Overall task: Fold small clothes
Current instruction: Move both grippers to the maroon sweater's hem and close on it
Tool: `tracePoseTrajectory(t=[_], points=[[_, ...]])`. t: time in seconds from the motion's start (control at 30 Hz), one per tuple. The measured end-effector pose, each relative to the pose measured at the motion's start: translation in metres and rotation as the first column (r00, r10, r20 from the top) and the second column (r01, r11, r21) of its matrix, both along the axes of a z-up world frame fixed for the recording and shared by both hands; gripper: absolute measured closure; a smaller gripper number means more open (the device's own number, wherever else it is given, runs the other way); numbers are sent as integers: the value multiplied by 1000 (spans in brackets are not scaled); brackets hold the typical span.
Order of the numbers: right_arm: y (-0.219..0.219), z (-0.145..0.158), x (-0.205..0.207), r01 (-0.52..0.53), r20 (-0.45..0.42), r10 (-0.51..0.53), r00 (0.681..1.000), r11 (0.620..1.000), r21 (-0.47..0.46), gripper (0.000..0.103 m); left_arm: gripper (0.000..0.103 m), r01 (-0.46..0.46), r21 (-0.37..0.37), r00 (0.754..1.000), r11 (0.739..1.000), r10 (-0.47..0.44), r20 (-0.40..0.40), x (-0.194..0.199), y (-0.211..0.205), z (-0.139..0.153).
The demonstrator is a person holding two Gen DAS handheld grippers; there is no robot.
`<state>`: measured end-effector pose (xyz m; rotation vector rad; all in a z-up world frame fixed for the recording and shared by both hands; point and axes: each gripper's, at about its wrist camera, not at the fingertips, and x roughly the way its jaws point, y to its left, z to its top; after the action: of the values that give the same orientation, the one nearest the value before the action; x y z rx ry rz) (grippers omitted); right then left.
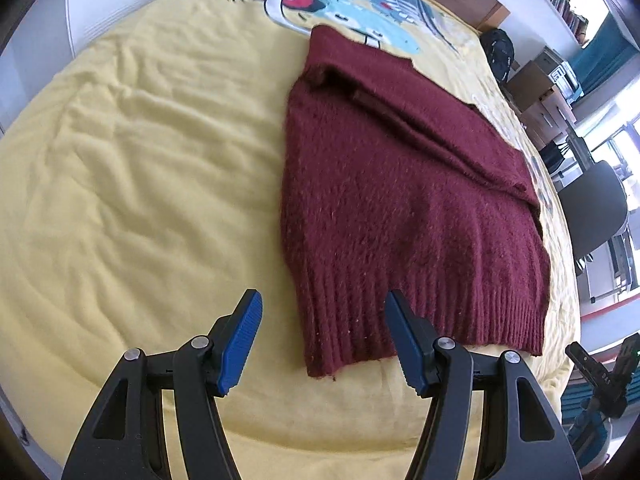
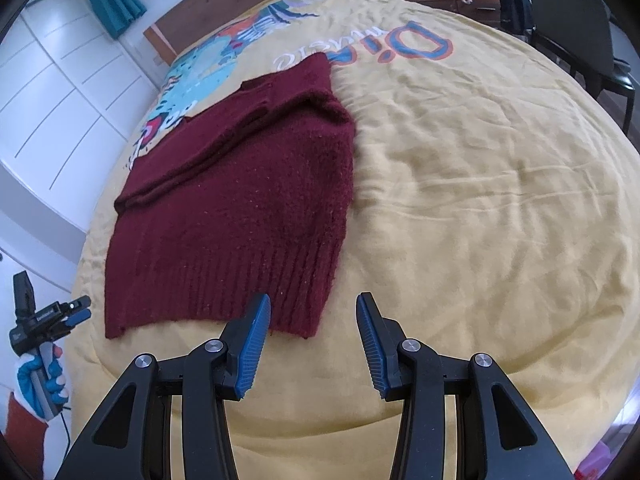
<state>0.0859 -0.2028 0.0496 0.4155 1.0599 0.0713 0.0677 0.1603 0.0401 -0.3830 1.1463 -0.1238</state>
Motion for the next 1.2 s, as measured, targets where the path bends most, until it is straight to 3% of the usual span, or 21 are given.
tracePoseTrajectory(t=[0.5,1.07,1.2], points=[[8,-50,42,-35,-105,38,994,999,32,54,45,-8,-54,996,998,3,-91,18,-1,-47],[28,-72,60,-93,-132,103,986,993,79,52,46,36,-161,996,986,-48,-72,8,5,-56],[29,-75,62,-95,-129,106,986,992,89,52,54,56,-186,995,981,-71,-72,7,1,-56]])
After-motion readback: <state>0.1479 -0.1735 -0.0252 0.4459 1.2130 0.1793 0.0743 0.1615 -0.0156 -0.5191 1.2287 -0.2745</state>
